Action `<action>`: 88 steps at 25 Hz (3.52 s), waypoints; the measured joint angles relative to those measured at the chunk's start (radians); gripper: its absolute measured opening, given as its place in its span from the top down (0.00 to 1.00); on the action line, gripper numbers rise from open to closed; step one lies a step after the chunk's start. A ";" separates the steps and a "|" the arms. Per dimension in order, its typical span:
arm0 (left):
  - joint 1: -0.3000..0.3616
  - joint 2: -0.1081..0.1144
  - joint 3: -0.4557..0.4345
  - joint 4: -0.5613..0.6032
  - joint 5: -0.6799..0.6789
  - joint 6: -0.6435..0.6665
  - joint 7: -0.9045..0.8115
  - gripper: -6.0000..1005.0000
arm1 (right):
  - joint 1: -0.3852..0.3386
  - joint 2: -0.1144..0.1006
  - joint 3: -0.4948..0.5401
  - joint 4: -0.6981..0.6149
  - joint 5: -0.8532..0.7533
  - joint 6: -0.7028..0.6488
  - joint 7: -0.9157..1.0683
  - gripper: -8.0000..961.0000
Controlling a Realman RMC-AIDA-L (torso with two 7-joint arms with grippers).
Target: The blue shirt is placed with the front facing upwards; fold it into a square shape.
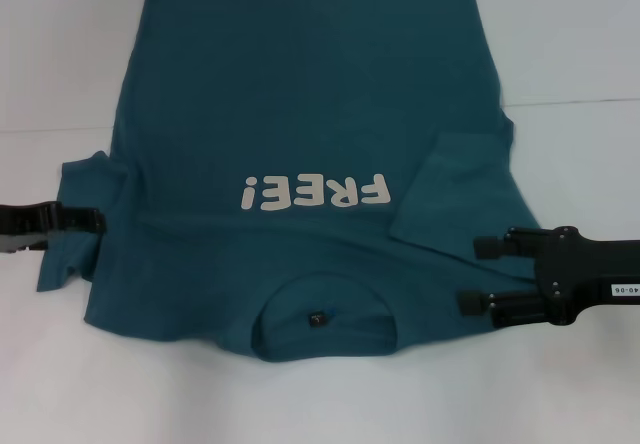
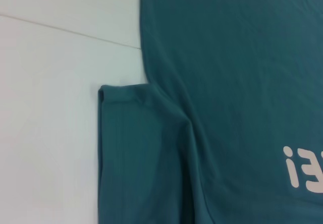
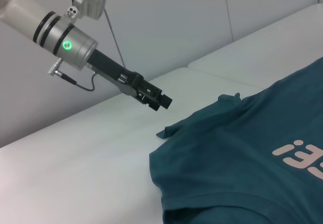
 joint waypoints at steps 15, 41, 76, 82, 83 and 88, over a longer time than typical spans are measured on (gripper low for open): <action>-0.005 0.003 -0.001 0.049 0.063 -0.048 -0.028 0.14 | 0.018 -0.001 0.000 0.032 -0.004 0.020 -0.012 0.02; -0.005 0.055 -0.142 0.264 -0.075 -0.094 0.096 0.14 | 0.038 0.000 0.000 0.074 -0.006 0.042 -0.012 0.01; -0.037 0.062 -0.129 0.382 -0.035 -0.218 0.097 0.14 | 0.054 0.000 0.000 0.101 -0.006 0.051 -0.009 0.02; -0.038 0.063 -0.130 0.384 -0.034 -0.225 0.098 0.14 | 0.055 0.000 0.000 0.101 -0.006 0.051 -0.009 0.02; -0.039 0.063 -0.130 0.384 -0.033 -0.225 0.099 0.14 | 0.055 0.000 0.000 0.101 -0.006 0.052 -0.008 0.02; -0.043 0.063 -0.129 0.378 -0.030 -0.226 0.099 0.14 | 0.056 0.000 0.000 0.101 -0.006 0.058 -0.007 0.02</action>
